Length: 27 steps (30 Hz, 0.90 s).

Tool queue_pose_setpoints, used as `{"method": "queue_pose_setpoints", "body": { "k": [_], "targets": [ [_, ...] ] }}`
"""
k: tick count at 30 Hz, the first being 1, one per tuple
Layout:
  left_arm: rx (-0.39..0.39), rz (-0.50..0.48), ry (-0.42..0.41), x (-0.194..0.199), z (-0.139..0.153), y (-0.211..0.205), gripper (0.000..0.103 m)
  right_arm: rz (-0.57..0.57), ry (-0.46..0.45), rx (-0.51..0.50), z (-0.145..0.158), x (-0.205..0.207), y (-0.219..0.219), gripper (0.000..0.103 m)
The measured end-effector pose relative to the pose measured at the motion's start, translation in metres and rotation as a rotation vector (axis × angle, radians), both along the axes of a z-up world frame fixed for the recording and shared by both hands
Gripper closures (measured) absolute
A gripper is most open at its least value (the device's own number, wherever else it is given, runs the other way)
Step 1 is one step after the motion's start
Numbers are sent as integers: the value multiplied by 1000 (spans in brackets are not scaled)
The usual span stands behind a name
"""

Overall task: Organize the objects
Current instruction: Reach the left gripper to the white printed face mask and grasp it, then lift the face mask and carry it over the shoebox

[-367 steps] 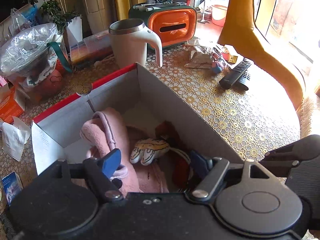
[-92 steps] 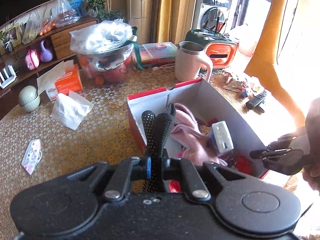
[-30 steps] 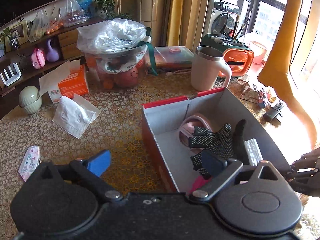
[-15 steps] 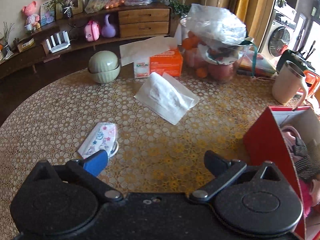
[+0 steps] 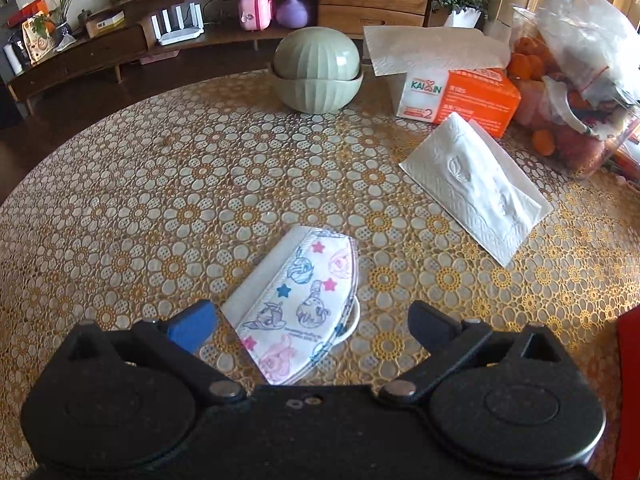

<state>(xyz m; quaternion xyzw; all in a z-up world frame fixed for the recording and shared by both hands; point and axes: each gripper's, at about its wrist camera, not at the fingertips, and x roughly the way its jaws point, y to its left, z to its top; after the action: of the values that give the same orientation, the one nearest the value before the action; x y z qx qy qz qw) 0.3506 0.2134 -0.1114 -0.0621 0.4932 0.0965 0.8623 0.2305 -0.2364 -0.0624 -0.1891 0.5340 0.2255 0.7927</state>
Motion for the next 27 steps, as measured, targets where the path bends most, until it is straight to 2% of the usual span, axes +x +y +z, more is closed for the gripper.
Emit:
{"method": "queue_pose_setpoints", "body": {
  "k": [4,7,9,11,13,15,16,18,20,21,23,27],
  "targets": [
    [-20,14,7,7,-6,7,2,-10,8,-4,-3,2,1,98],
    [-21,9,12,10,-9,8,7,-15,10,-8,-5,2,2,98],
    [-31,6,24,11,-13,9,21,-19,12,-8,-5,3,2,98],
    [-21,6,23,11,-14,8,23,-19,13,-8,-5,3,2,98],
    [-16,10,14,10,-14,8,30,-19,13,-8,-5,3,2,98],
    [-10,19,7,9,-12,8,44,-19,13,-8,-5,3,2,98],
    [-17,17,2,7,-11,9,47,-20,14,-8,-5,3,2,98],
    [-9,14,2,6,-10,7,66,-22,14,-9,-6,3,2,98],
    [19,5,8,5,-9,3,77,-21,13,-12,-6,3,2,98],
    [27,4,6,4,-8,2,88,-22,13,-13,-7,3,2,98],
    [23,15,9,2,-5,2,95,-22,12,-15,-7,3,3,98],
    [24,27,16,-10,4,-4,96,-24,13,-12,-8,4,2,98]
  ]
}}
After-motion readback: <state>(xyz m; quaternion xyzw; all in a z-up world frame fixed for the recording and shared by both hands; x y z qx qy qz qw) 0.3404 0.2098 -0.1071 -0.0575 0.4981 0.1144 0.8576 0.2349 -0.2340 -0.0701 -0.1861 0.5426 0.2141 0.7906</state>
